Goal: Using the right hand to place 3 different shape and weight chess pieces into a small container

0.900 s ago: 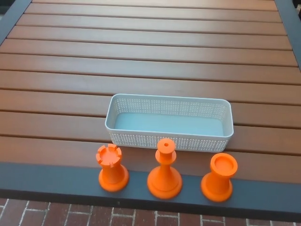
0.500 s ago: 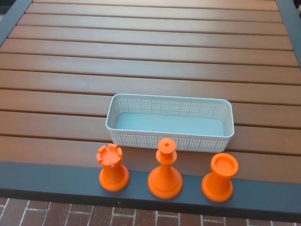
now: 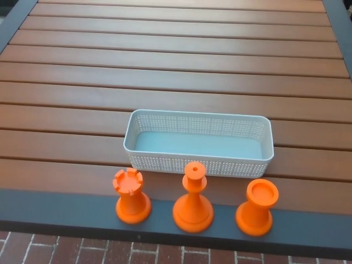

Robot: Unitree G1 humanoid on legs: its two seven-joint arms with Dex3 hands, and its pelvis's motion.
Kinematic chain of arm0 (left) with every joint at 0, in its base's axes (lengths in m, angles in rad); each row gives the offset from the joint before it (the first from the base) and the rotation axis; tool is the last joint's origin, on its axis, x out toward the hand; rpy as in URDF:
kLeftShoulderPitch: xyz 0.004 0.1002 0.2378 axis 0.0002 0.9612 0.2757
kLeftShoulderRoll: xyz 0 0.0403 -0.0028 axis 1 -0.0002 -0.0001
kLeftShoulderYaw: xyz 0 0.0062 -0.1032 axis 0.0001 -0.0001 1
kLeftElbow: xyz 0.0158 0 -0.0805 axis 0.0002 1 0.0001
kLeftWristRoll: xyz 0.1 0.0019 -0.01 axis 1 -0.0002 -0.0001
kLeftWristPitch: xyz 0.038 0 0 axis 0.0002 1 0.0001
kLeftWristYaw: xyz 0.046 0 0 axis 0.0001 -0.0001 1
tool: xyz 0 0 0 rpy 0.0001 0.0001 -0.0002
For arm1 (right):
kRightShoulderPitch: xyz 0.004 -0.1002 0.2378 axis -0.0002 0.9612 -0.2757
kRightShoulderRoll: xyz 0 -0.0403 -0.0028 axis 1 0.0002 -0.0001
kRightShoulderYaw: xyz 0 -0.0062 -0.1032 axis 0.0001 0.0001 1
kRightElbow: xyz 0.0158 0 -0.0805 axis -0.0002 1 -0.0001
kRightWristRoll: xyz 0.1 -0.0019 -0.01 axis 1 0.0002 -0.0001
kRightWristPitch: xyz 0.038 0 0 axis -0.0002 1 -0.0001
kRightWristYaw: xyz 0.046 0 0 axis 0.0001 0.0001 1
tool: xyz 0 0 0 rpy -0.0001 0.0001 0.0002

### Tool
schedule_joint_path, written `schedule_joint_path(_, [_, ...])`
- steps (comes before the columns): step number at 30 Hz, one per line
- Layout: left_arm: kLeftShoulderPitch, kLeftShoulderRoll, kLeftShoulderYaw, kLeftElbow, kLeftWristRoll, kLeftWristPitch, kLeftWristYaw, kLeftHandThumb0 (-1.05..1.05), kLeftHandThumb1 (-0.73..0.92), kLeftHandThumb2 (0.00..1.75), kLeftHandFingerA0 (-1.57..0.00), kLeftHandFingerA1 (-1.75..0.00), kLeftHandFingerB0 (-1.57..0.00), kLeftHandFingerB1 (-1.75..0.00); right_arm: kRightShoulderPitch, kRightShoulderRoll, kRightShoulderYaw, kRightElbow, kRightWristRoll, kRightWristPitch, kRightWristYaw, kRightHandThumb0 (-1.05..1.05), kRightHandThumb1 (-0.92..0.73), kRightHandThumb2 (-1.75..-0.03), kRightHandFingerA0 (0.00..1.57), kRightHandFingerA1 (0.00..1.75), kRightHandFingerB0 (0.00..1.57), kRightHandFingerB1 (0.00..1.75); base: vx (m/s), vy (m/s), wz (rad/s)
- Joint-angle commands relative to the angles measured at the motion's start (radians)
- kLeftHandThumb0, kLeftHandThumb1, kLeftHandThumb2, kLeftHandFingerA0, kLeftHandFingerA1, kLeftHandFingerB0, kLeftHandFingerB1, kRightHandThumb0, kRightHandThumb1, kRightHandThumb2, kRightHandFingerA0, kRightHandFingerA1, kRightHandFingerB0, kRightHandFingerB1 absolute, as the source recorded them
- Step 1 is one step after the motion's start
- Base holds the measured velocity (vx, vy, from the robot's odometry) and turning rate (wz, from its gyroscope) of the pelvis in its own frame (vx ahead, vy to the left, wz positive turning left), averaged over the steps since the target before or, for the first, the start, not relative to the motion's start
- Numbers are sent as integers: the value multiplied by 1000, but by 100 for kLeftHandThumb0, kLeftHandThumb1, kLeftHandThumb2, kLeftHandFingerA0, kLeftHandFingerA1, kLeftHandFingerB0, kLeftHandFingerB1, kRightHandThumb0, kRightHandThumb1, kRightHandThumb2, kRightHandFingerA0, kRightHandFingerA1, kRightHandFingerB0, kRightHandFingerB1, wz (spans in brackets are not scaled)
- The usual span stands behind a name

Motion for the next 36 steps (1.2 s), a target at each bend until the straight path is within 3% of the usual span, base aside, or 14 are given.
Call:
schedule_joint_path(1, [-4, 4, 21, 20, -14, -206, 16, -13, 33, 138, -127, -117, -107, -91, 3, -1, -14, 6, 7, -46, -31, 1, -53, -103, 100, 106, 91, 74, 0, 0, 0])
schedule_joint_path(6, [-3, 6, 16, 20, -1, -222, 20, -10, 30, 145, -126, -117, -106, -91, -2, -4, -13, 15, 10, -59, -23, 1, -55, -100, 98, 106, 90, 72, 0, 0, 0])
schedule_joint_path(7, [-10, 7, 19, 39, -2, -223, 24, -13, 34, 137, -128, -115, -106, -91, -1, -2, -13, 10, 14, -53, -20, 0, -50, -110, 101, 102, 83, 84, 0, 0, 0])
schedule_joint_path(16, [-37, 14, 23, 89, 3, -242, 32, -14, 35, 135, -126, -116, -108, -92, -10, 1, -10, 13, 2, -51, -35, 0, -52, -104, 101, 105, 90, 75, 0, 0, 0])
schedule_joint_path(17, [-4, 4, 15, 24, 10, -249, 37, -7, 30, 152, -123, -120, -107, -95, -9, -1, -9, 17, 4, -61, -29, 1, -53, -104, 100, 105, 90, 74, 0, 0, 0])
schedule_joint_path(19, [11, 0, 11, -7, 13, -250, 39, -7, 30, 152, -123, -120, -107, -95, -9, -2, -7, 19, 5, -66, -28, 1, -53, -104, 100, 105, 90, 74, 0, 0, 0])
schedule_joint_path(20, [-3, 3, 12, 21, 14, -241, 42, -8, 32, 141, -125, -115, -107, -90, -7, -2, -8, 12, 5, -57, -28, -3, -51, -109, 101, 102, 83, 84, 0, 0, 0])
schedule_joint_path(24, [-25, 8, 13, 65, 15, -231, 49, -8, 32, 141, -125, -115, -107, -90, -4, -1, -8, 3, 5, -45, -30, -3, -51, -109, 101, 102, 83, 84, 0, 0, 0])
schedule_joint_path(29, [-14, 8, 13, 50, 5, -229, 28, -6, 33, 140, -121, -115, -105, -89, -2, 0, -8, 18, 4, -60, -38, 0, -50, -110, 101, 102, 83, 84, 0, 0, 0])
schedule_joint_path(30, [-8, 7, 10, 36, 11, -223, 36, -13, 35, 136, -121, -118, -105, -92, 1, -1, -9, 14, 5, -62, -38, -1, -51, -107, 101, 105, 89, 73, 0, 0, 0])
schedule_joint_path(33, [2, 5, 4, 11, 20, -213, 47, -13, 35, 136, -121, -118, -105, -92, 6, -2, -10, 9, 7, -66, -37, -1, -51, -107, 101, 105, 89, 73, 0, 0, 0])
schedule_joint_path(34, [5, 5, 3, 12, 19, -219, 46, -12, 33, 140, -117, -116, -104, -92, 6, -1, -10, 10, 7, -65, -36, -1, -49, -111, 101, 102, 82, 83, 0, 0, 0])
schedule_joint_path(36, [7, 6, 2, 17, 17, -224, 42, -10, 33, 141, -120, -115, -104, -91, 7, -1, -9, 12, 8, -61, -32, 0, -50, -110, 100, 102, 82, 83, 0, 0, 0])
